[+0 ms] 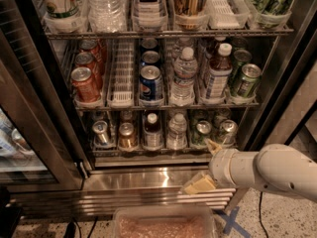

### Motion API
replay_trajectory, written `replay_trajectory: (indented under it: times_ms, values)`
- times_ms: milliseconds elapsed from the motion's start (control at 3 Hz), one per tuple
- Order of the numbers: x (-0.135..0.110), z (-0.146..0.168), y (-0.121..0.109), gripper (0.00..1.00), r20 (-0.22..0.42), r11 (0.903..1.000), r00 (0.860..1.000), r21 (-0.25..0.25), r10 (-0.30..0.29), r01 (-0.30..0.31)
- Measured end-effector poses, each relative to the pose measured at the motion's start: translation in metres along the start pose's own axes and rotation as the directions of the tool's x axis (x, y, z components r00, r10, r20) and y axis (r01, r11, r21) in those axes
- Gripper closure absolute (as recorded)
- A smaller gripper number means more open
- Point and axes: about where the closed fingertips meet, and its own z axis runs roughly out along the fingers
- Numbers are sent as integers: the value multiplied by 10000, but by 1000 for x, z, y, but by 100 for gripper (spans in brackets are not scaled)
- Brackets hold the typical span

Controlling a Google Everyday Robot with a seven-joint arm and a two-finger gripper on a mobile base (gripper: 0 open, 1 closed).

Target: Pick water bottle from bottom shelf of fridge

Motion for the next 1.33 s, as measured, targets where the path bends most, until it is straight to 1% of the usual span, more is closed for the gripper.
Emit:
replay_trajectory:
  times_ms: [333,667,1000,1333]
  values:
    - [3,23,-6,0,566,9995,9984,304,91,-108]
    - [3,23,-5,0,570,9995,9983,306,94,-111]
    - [3,25,-3,0,1160,9972,9921,519,483,-546]
    - [1,35,-2,0,2253,9887,9717,1132,708,-983]
